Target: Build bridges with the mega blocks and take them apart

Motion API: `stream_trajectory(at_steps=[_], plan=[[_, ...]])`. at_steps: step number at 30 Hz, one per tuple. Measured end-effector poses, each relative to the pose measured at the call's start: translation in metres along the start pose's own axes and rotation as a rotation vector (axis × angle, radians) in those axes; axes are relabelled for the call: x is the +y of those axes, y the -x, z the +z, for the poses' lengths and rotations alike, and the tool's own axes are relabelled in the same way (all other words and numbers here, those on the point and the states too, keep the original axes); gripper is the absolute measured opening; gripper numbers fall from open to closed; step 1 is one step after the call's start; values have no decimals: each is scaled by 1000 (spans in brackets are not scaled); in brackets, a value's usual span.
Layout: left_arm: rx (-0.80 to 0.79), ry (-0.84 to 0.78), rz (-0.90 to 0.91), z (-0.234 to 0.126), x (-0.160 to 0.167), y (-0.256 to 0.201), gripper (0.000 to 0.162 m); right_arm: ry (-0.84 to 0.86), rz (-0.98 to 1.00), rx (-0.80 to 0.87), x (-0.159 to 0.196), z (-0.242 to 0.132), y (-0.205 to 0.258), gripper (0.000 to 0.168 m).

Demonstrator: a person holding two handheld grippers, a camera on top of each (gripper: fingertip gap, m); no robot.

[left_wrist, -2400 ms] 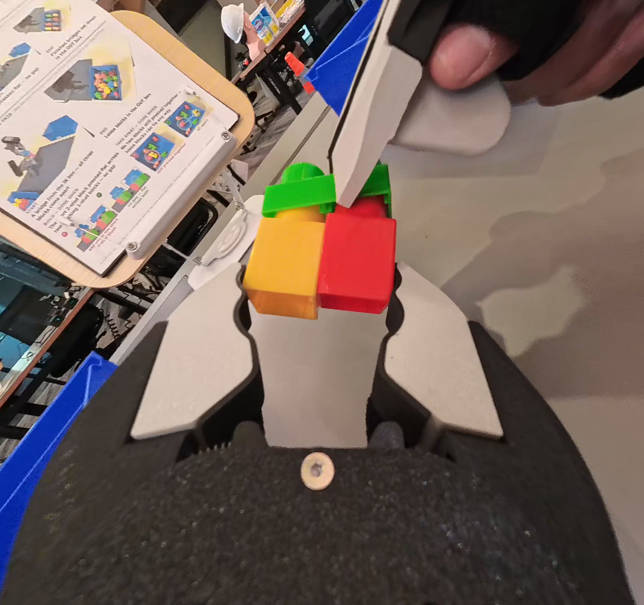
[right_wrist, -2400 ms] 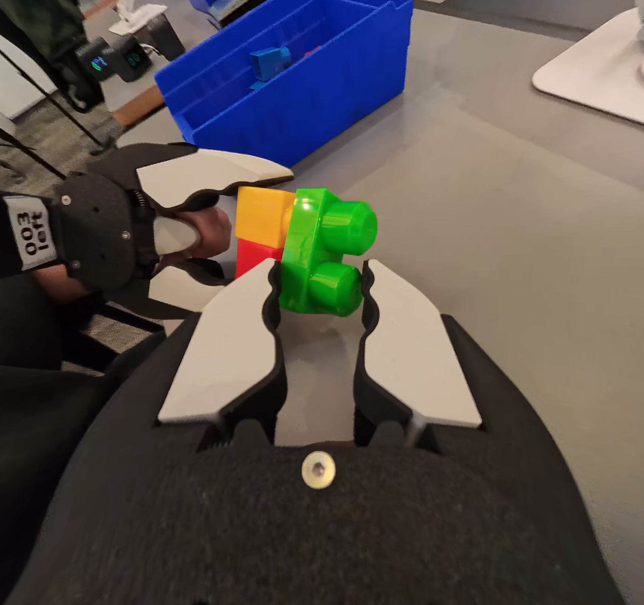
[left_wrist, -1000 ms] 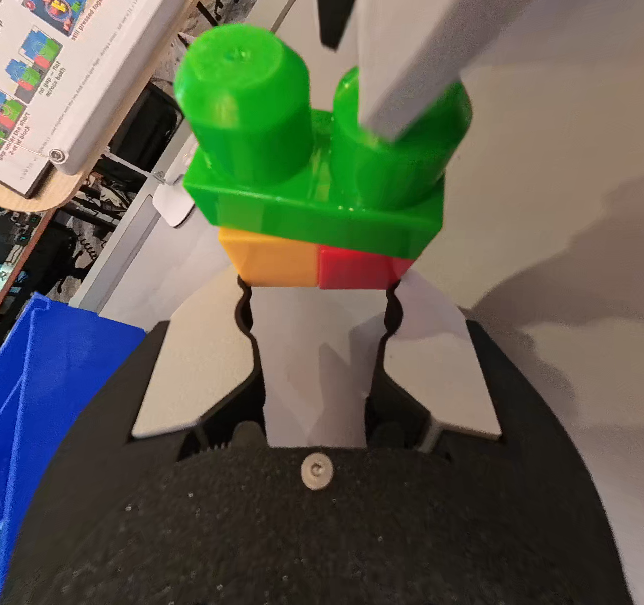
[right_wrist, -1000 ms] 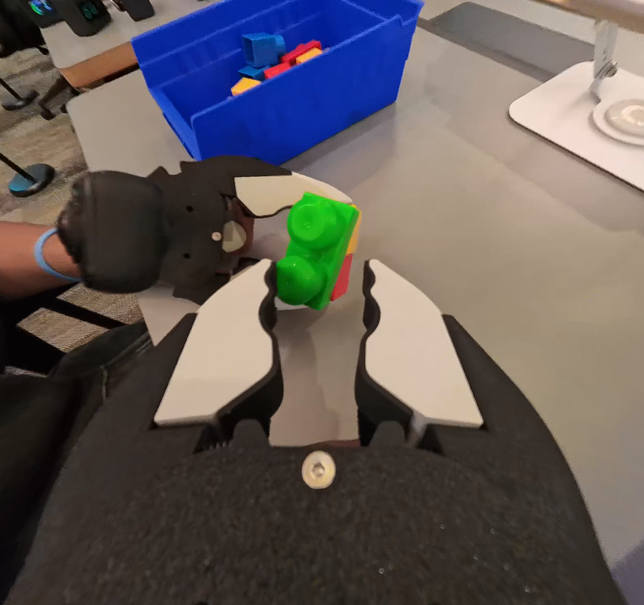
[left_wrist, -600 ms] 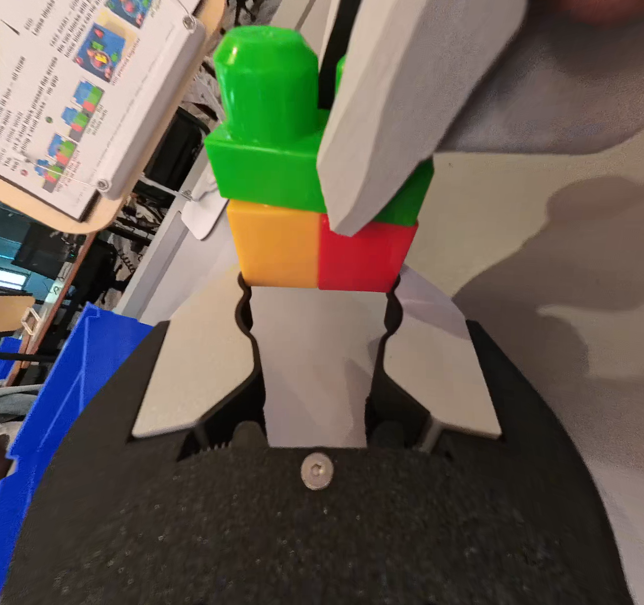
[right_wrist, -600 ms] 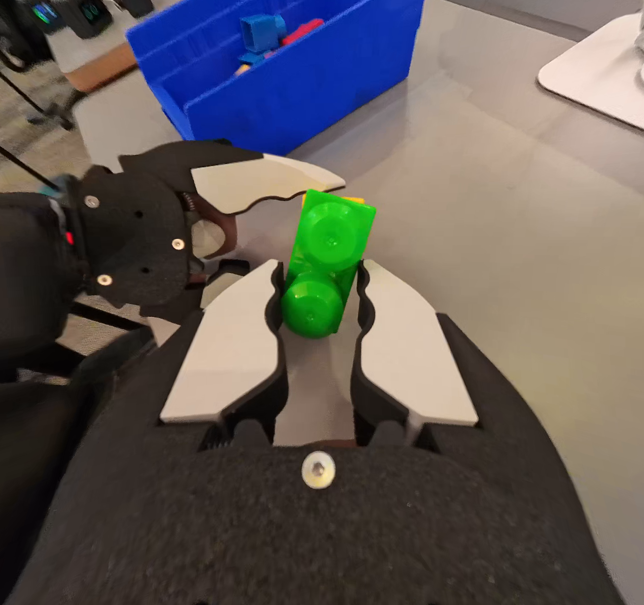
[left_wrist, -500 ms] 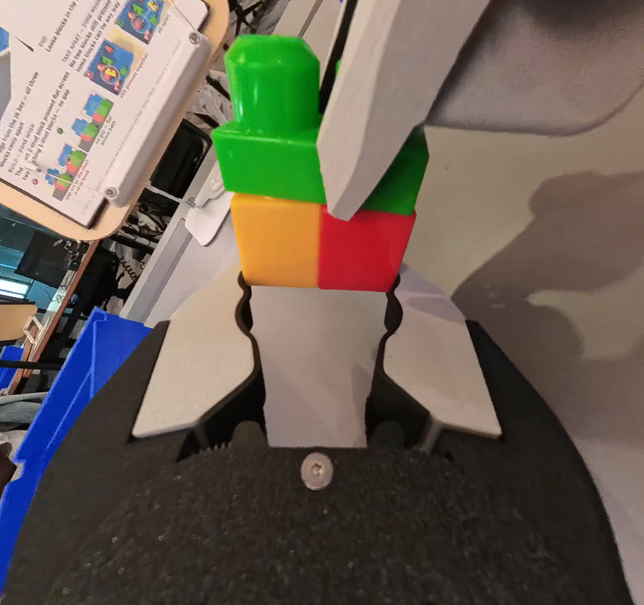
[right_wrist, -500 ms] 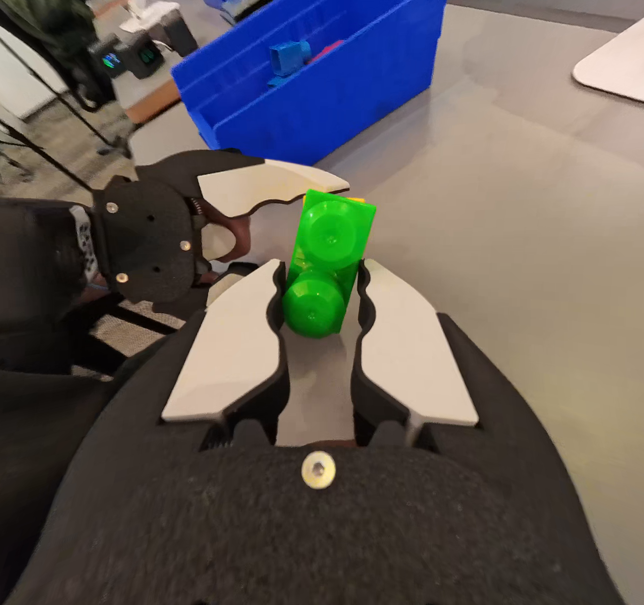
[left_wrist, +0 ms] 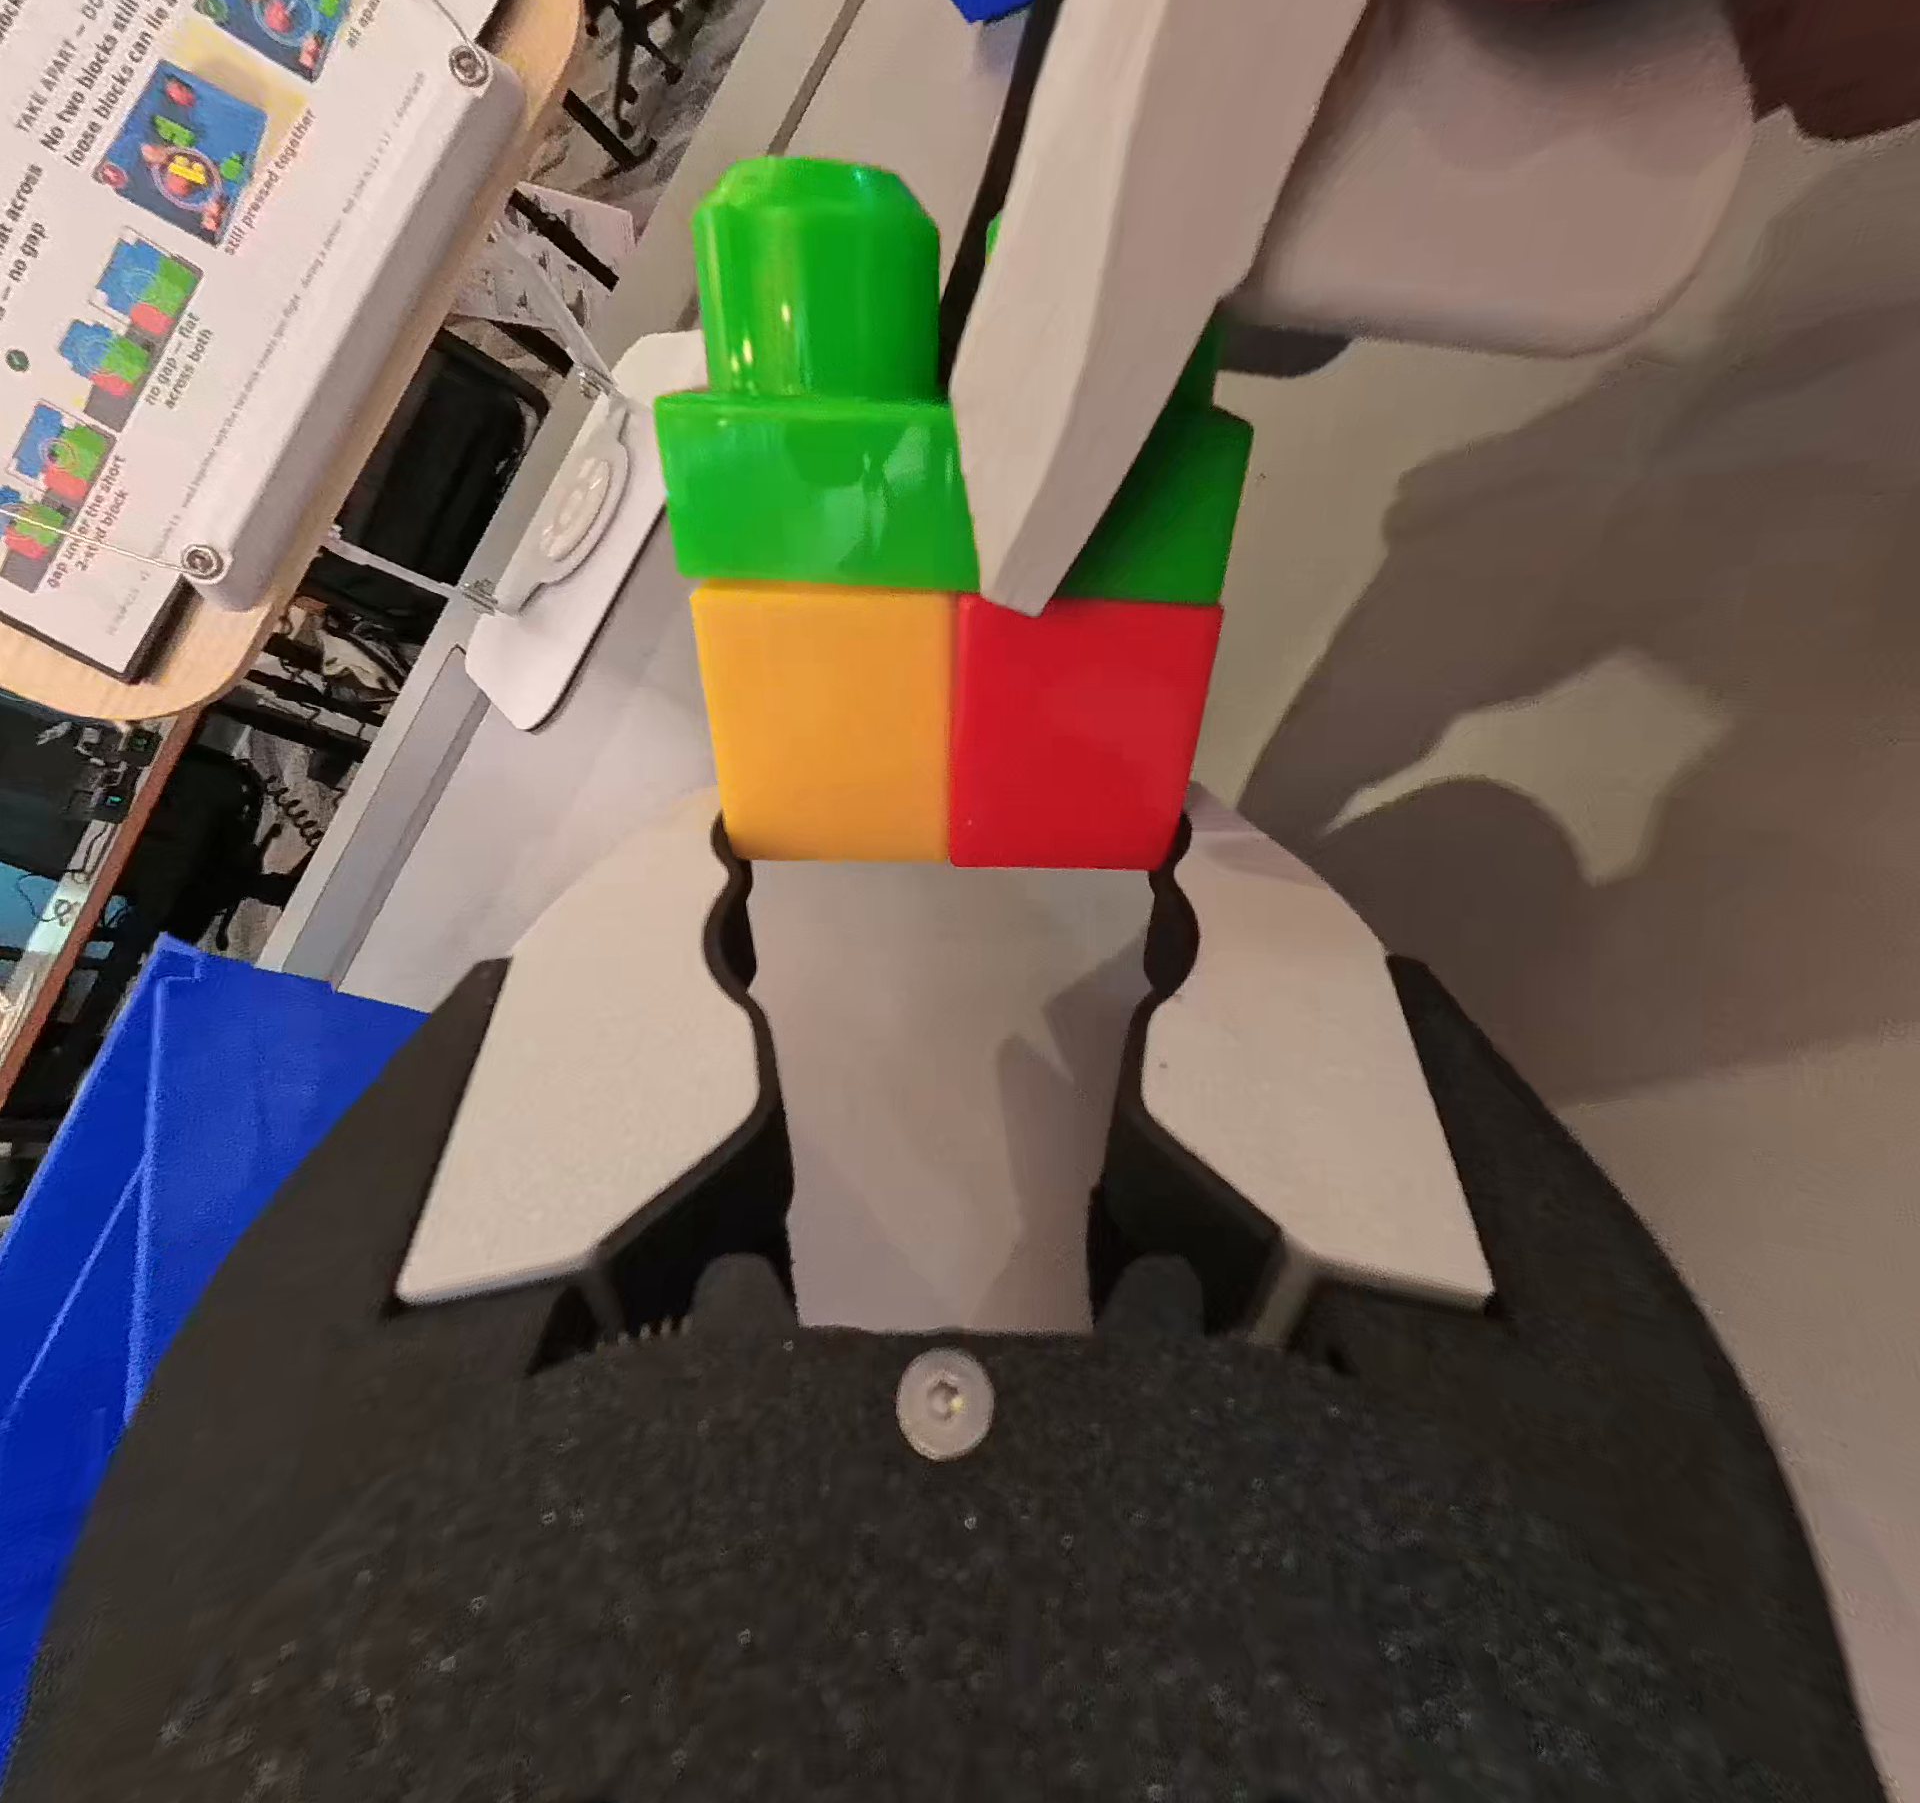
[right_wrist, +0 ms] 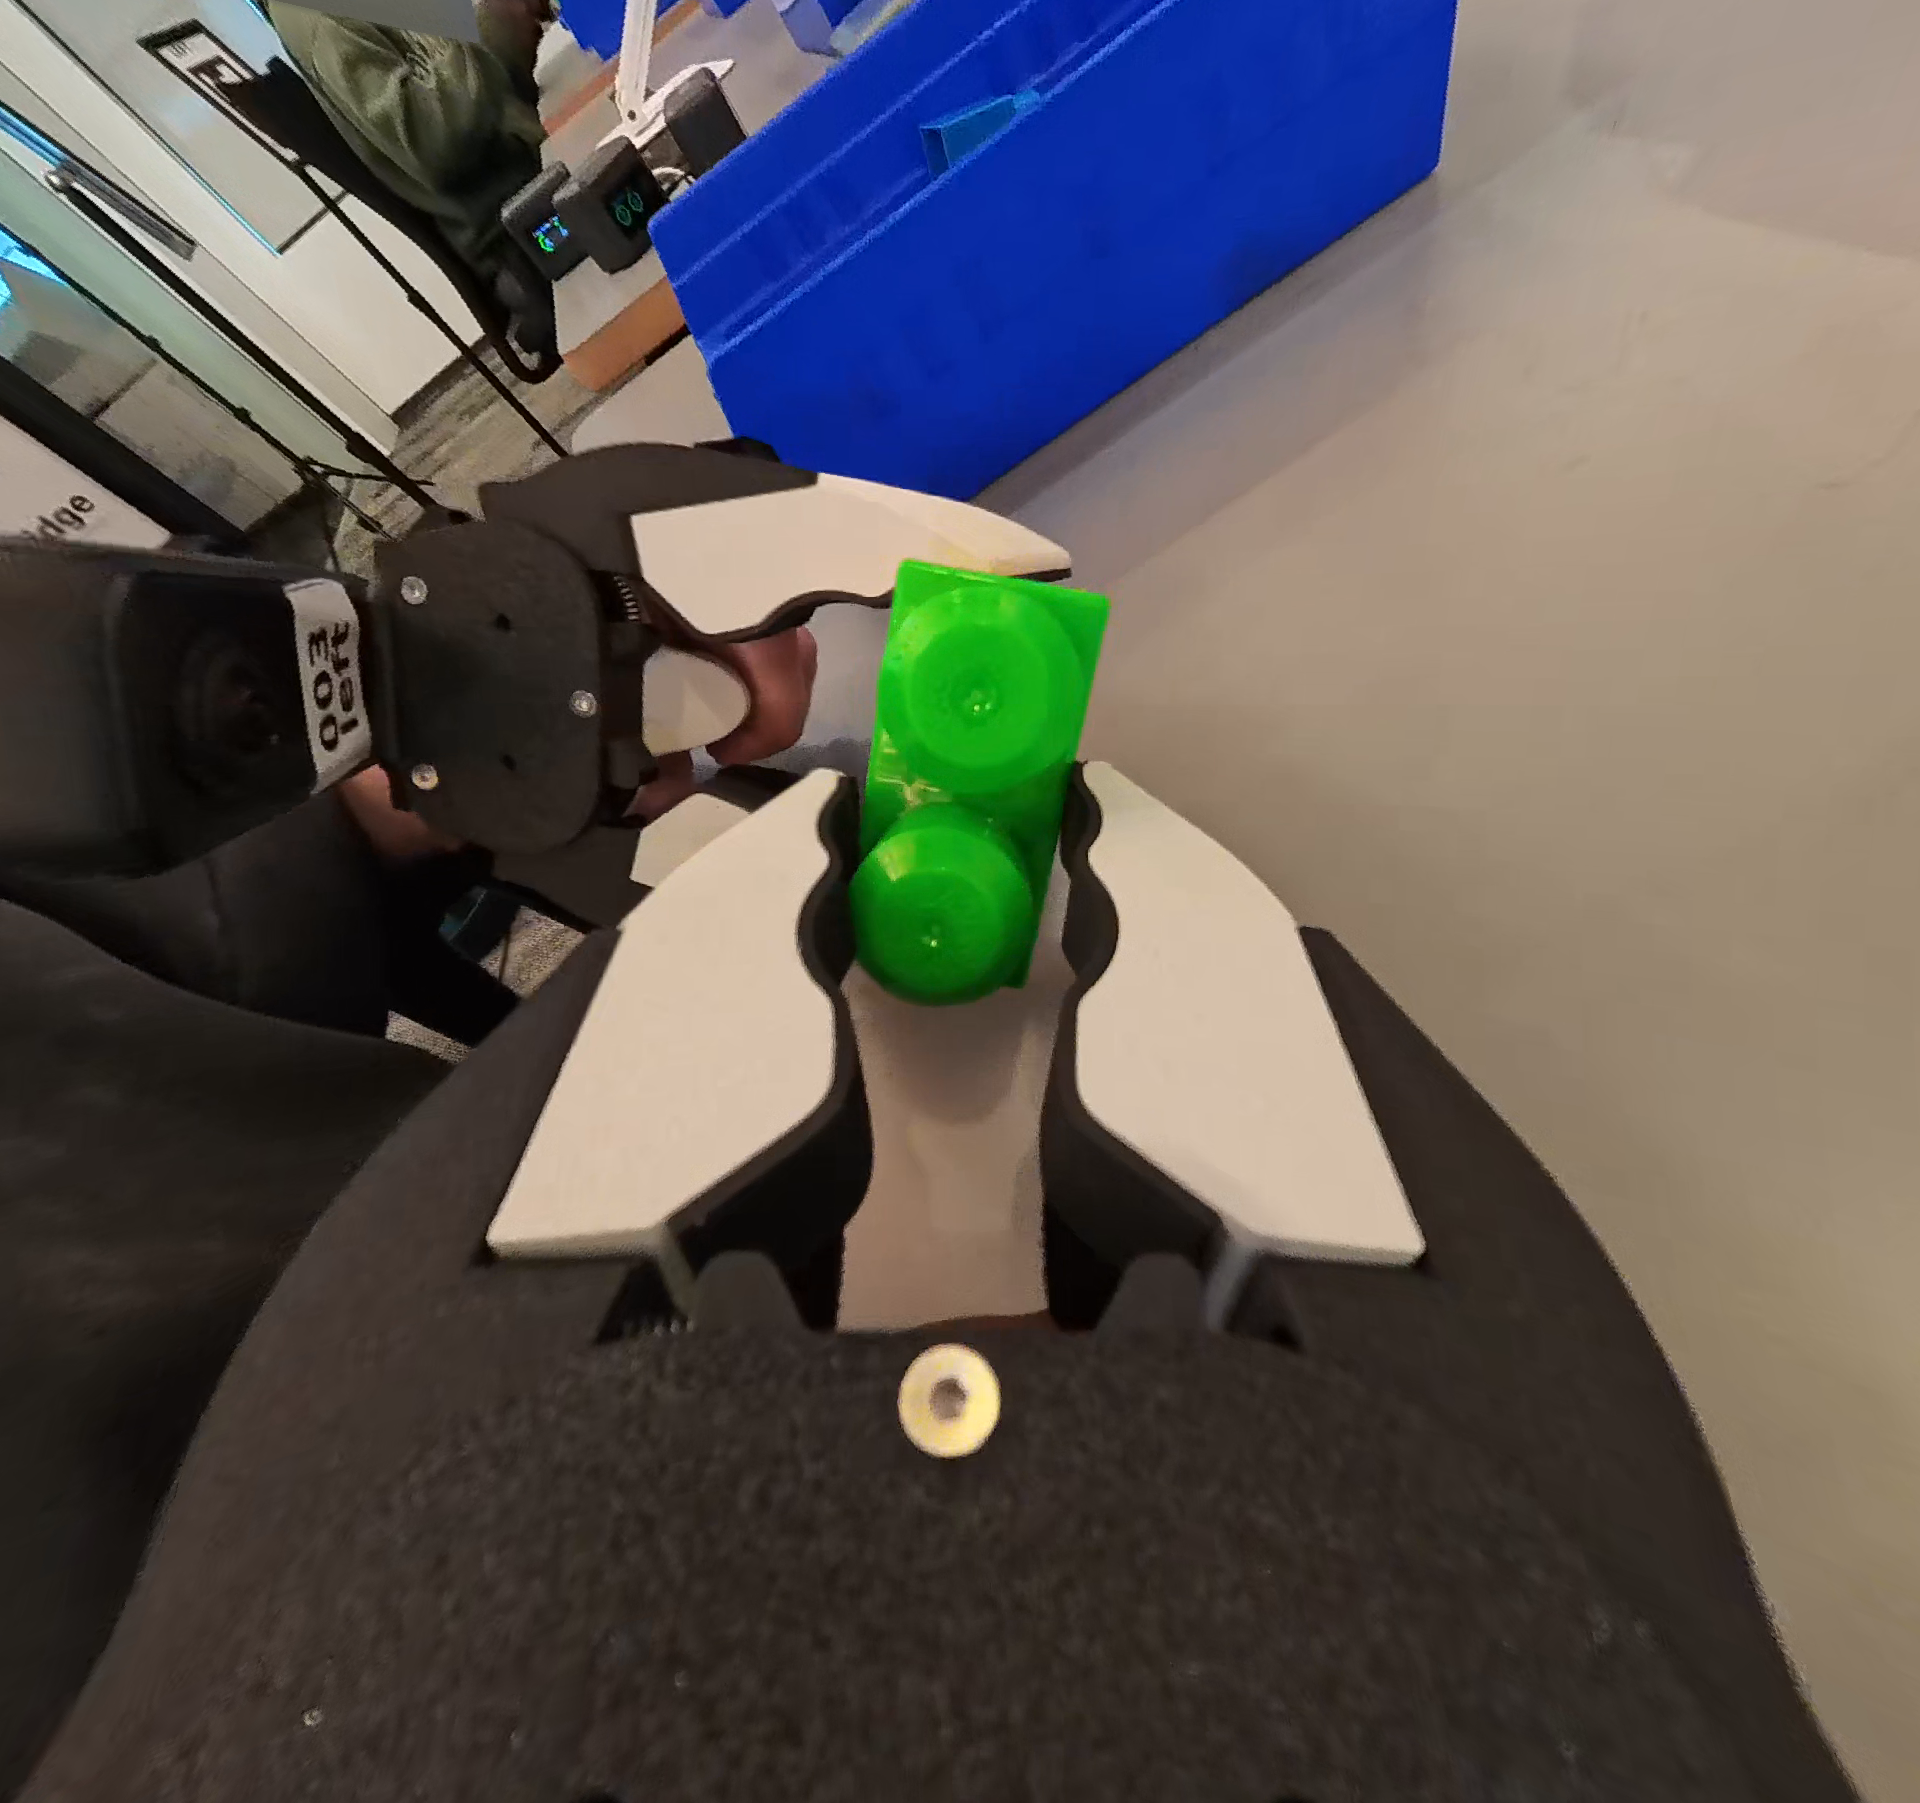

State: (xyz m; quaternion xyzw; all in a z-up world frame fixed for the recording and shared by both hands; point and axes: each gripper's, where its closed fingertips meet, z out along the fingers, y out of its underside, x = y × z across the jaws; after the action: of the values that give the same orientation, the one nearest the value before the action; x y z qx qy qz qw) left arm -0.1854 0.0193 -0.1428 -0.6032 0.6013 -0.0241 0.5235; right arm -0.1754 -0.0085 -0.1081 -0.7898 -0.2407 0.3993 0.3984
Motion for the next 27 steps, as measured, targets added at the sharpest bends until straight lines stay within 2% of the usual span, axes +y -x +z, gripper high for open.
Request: stream_trajectory(at_steps=[7,10,13,16,21,24,27], plan=[[-49,21,80,-1,3,1,74,8,18,-20,6,2,-1,37],[-58,-31,112,-6,-5,3,75,-32,37,-93,2,-4,3,36],[-72,-38,119,-11,-9,6,75,-62,78,-148,-1,-7,4,37],[-68,-58,76,-19,-6,10,69,-120,96,-165,-6,-13,1,37],[65,-91,-149,-23,-1,9,72,-296,126,-237,-26,-33,-2,36],[290,-184,-472,-29,-15,6,74,-353,69,-218,-28,-37,-4,36],[553,-307,-804,-40,-32,11,70,-335,3,-230,-22,-33,4,36]])
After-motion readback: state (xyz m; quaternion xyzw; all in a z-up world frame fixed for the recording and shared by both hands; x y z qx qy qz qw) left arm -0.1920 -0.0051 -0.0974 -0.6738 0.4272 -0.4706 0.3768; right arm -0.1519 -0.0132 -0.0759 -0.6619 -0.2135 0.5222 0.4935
